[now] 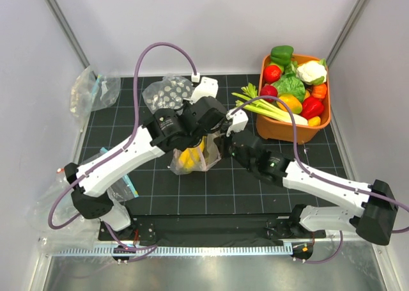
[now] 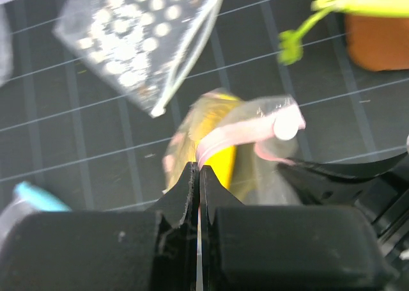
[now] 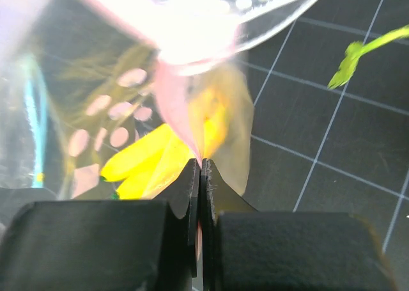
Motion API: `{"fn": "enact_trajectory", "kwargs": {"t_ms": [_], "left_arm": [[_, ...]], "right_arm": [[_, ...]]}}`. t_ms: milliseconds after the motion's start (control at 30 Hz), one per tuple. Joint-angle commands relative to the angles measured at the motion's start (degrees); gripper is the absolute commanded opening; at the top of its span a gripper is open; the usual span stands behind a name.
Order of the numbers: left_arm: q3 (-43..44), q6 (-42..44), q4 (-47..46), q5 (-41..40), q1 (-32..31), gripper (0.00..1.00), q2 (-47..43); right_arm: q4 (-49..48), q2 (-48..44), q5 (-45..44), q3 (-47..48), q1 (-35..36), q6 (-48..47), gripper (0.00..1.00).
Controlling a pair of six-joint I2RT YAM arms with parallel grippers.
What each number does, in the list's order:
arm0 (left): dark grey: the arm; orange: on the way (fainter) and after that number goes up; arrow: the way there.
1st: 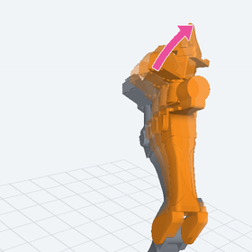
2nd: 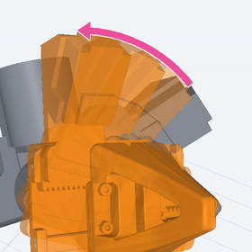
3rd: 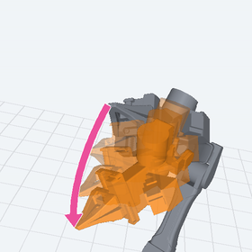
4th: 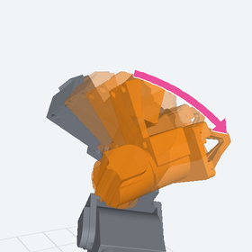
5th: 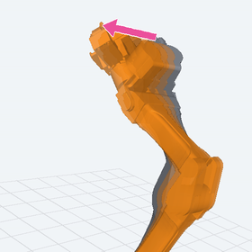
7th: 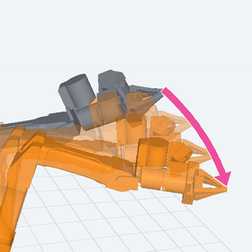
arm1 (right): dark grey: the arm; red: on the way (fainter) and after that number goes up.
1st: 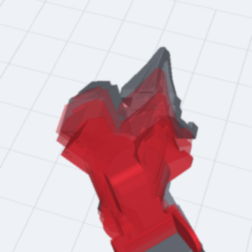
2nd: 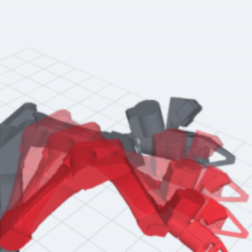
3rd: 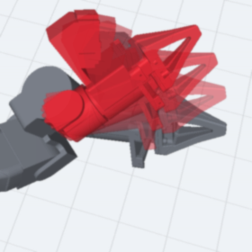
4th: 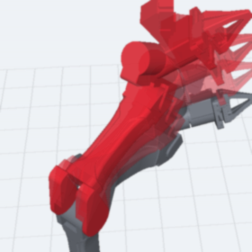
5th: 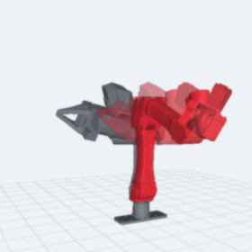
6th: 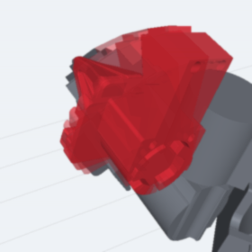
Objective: Place the food in the zip-top bag and seal the zipper
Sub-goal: Adjust the zipper food storage bag at the center of the board.
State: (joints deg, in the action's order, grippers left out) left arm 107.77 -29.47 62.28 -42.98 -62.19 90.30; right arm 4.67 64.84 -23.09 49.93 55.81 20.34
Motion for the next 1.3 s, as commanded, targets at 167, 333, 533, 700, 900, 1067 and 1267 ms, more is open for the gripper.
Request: {"fn": "enact_trajectory", "kwargs": {"t_ms": [167,333,533,700,900,1067,1267], "left_arm": [[-0.09,-4.18,11.99,-15.81,0.32,0.00,0.66],[-12.12,0.37,-5.61,-10.22,0.32,0.00,-4.85],[-18.64,2.23,-12.62,-3.34,0.32,0.01,-9.43],[-20.40,2.14,-13.76,0.00,0.23,0.14,-11.20],[-21.54,2.05,-14.64,3.43,0.14,0.54,-10.59],[-22.95,1.09,-16.40,6.32,-0.21,0.59,-9.97],[-22.69,0.47,-17.89,8.27,-1.88,0.59,-8.13]], "right_arm": [[-8.79,3.80,3.49,-1.24,-0.35,1.55,0.01],[-7.74,1.79,1.39,-1.33,-0.88,1.55,0.01],[-6.34,-1.47,-1.08,-2.30,-0.88,1.81,0.01],[-3.28,-3.92,-0.02,-1.51,-0.88,1.81,0.01],[0.96,-5.60,-1.86,0.08,-0.88,3.57,0.01],[0.96,-5.25,-2.48,-0.01,-0.88,3.57,0.01],[0.96,-5.86,-3.54,-0.27,-0.88,3.74,0.01]]}}
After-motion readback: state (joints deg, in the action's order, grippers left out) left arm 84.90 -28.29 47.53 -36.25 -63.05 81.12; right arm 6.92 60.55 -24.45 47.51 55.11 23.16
